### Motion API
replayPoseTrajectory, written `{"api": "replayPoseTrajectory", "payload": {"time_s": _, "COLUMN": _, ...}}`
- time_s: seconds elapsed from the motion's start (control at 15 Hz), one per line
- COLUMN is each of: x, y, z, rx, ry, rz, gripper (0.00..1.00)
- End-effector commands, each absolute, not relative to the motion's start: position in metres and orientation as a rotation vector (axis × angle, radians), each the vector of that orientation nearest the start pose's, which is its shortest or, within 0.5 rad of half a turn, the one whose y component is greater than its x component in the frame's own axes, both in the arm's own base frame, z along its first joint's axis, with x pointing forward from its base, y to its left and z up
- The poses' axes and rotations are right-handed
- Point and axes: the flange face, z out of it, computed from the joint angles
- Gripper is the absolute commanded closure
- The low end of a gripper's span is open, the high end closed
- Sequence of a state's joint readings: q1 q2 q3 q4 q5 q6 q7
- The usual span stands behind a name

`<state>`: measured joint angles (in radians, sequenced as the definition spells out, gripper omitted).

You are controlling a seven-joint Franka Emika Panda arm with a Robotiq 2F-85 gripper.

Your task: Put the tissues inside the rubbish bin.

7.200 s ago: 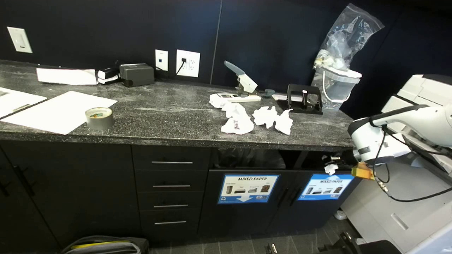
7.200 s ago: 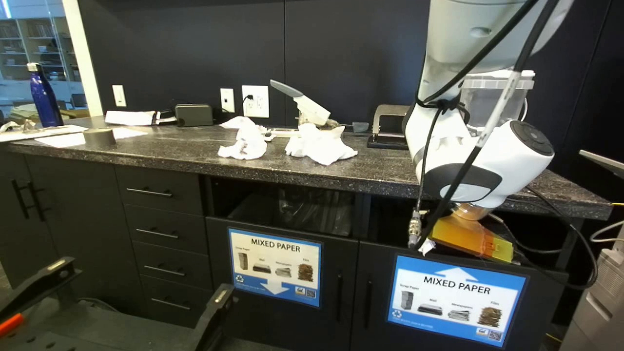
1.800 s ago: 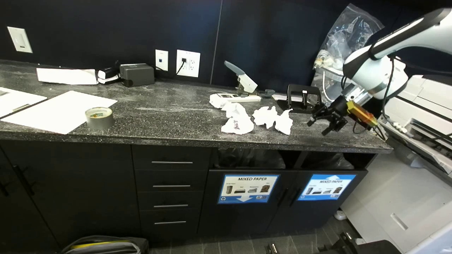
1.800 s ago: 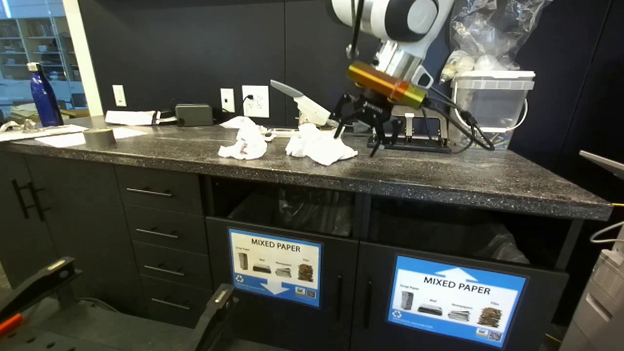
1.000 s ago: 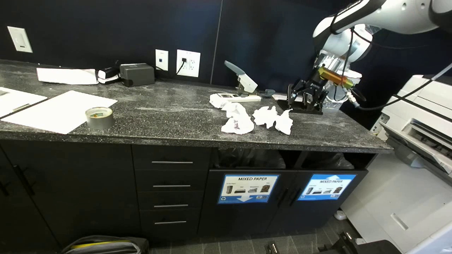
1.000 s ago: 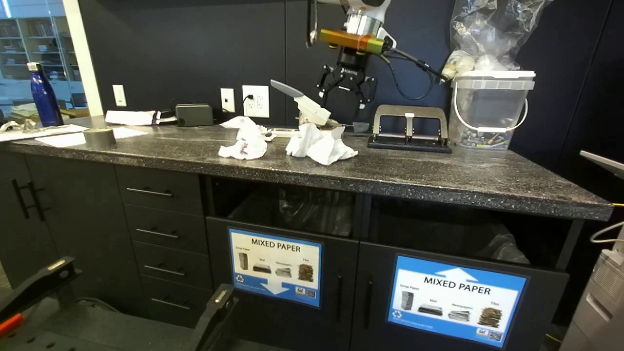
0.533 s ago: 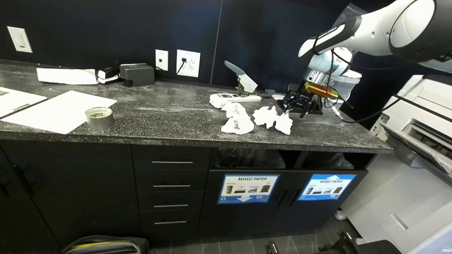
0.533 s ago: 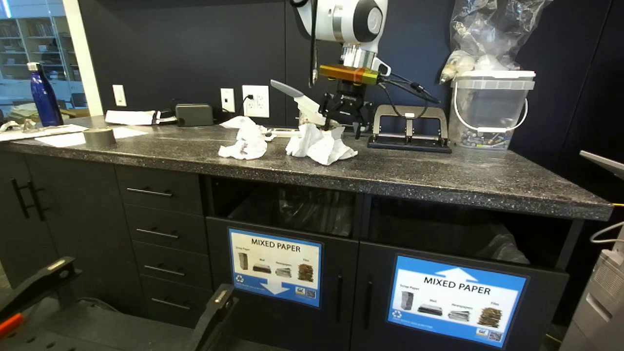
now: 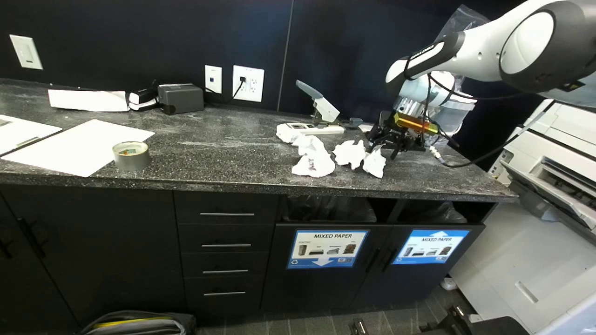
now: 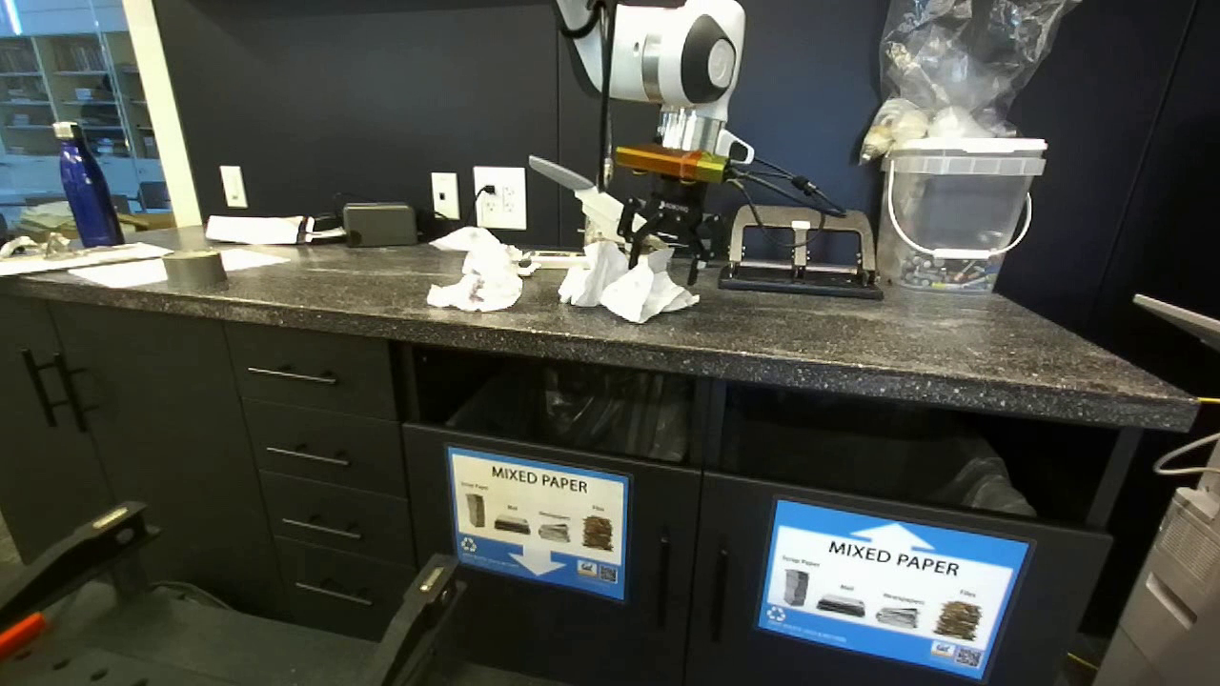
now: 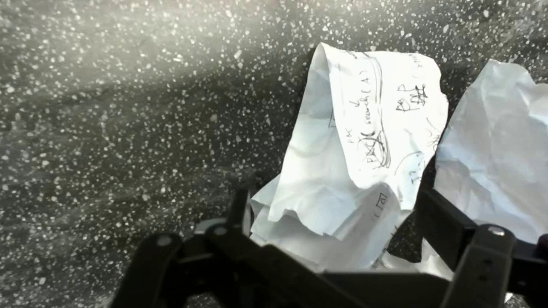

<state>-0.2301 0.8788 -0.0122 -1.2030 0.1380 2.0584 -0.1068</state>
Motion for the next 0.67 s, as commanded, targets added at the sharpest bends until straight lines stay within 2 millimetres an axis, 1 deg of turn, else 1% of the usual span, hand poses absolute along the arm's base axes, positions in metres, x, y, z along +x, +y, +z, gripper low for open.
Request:
{"api": "replayPoseTrajectory", "payload": {"time_s": 0.0, "x": 0.746, "y": -0.159, "z": 0.25, "rx": -3.024, "ry": 0.341, "rz": 0.025, "gripper": 0.0}}
{"api": "replayPoseTrajectory", "payload": {"time_s": 0.27, "x": 0.746, "y": -0.146, "z": 0.245, "rx": -3.031, "ry": 0.377, "rz": 0.053, "gripper": 0.0}}
{"api": "replayPoseTrajectory", "payload": {"time_s": 0.4, "x": 0.747, "y": -0.147, "z": 0.242, "rx": -3.049, "ry": 0.407, "rz": 0.039, "gripper": 0.0}}
{"api": "replayPoseTrajectory", "payload": {"time_s": 0.6, "x": 0.748, "y": -0.152, "z": 0.24, "rx": -3.097, "ry": 0.456, "rz": 0.017, "gripper": 0.0}}
